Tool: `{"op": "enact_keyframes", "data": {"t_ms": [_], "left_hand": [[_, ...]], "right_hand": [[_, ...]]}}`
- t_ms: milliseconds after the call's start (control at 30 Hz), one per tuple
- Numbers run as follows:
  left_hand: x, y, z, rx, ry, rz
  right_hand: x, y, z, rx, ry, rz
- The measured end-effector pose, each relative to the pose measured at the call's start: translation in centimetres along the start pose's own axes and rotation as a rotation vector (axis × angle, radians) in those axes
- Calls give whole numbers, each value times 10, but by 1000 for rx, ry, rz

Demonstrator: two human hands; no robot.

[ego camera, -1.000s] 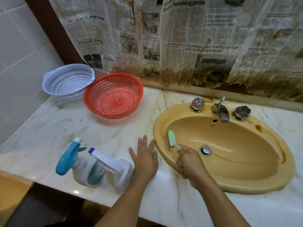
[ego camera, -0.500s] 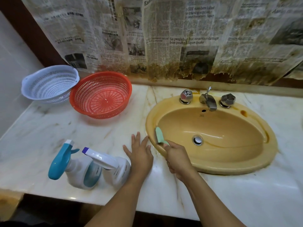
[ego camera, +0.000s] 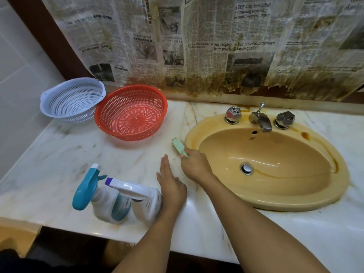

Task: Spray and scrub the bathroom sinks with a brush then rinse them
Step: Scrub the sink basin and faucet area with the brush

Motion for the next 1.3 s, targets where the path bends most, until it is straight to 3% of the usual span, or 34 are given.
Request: {"op": "enact_keyframes", "data": {"t_ms": [200,467,633,1100,1300], "left_hand": [[1,0,-6,50,-12,-51],[1,3,-6,129,-1,-63],[0,4,-6,166,4,-73],[-11,3,-20,513,165,-137],[-32,9,-22,614,244,-228]], "right_hand": [[-48,-36,-6,-54,44,15],[-29,-30,-6,-141,67,-31],[-84,-60,14,-138,62,-42],[-130,-100,55,108,-149,-143],[-85,-71,45,180,-98,-93]]}}
Point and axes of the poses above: each hand's wrist, its own x-axis towards the middle knuckle, its own z-axis out of the back of the hand, y = z × x, the point moved 8 cm from there along x, towards the middle knuckle, and after that the axes turned 2 degrees about z, right-handed, at the moved point
